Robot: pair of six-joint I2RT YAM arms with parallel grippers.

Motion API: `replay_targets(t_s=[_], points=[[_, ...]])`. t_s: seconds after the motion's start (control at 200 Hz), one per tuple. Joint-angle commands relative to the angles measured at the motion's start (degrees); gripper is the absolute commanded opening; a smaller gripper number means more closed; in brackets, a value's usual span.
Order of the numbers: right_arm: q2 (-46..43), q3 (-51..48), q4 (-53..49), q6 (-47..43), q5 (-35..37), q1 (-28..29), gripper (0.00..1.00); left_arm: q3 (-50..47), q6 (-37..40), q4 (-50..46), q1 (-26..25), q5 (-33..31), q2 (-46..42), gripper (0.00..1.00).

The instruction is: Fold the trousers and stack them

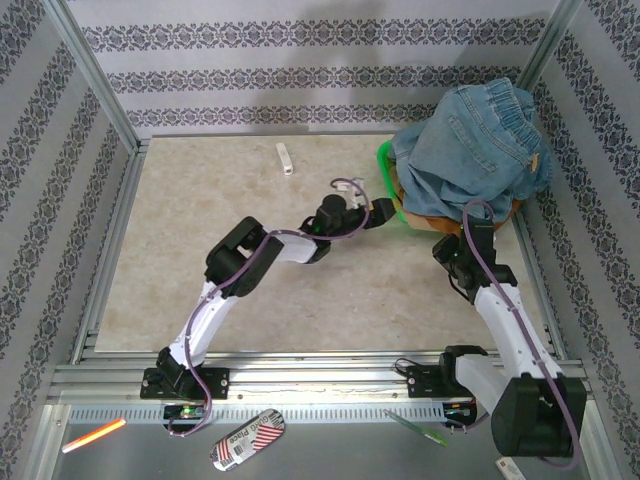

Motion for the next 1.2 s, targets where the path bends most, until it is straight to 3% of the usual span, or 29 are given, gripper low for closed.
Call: replay_targets(t_s=[0.0,0.18,0.335,0.42,0.65,0.909,1.199], points=[[3.20,-0.72,2.49,0.88,5.00,-2.11,0.37,-10.57,0.45,9.69,5.99,-0.12,-11.11,0.97],[12.16,1.21,9.40,-3.32,7.56,-6.50,0.37,-31.03,1.35,13.49,10.52,1.12,-27.14,0.96],[31.72,15.78,9.72,-7.35,3.89,-6.92,0.36,-44.61,0.63,15.99,13.49,1.11,-37.88,0.96],[38.25,22.19,9.52,-7.57,3.13,-6.30,0.36,-49.25,0.47,15.45,15.01,1.25,-43.00,0.96],[50.56,38.58,6.50,-7.54,3.30,-3.97,0.37,-50.79,6.50,3.92,16.04,2.22,-53.02,0.97],[58.93,51.51,2.57,-7.00,2.76,-2.09,0.39,-50.87,10.23,-2.94,16.65,2.19,-57.91,0.98],[53.98,49.17,3.49,-7.25,-1.83,-2.16,0.43,-52.12,11.16,-8.93,17.31,1.75,-64.57,0.99]])
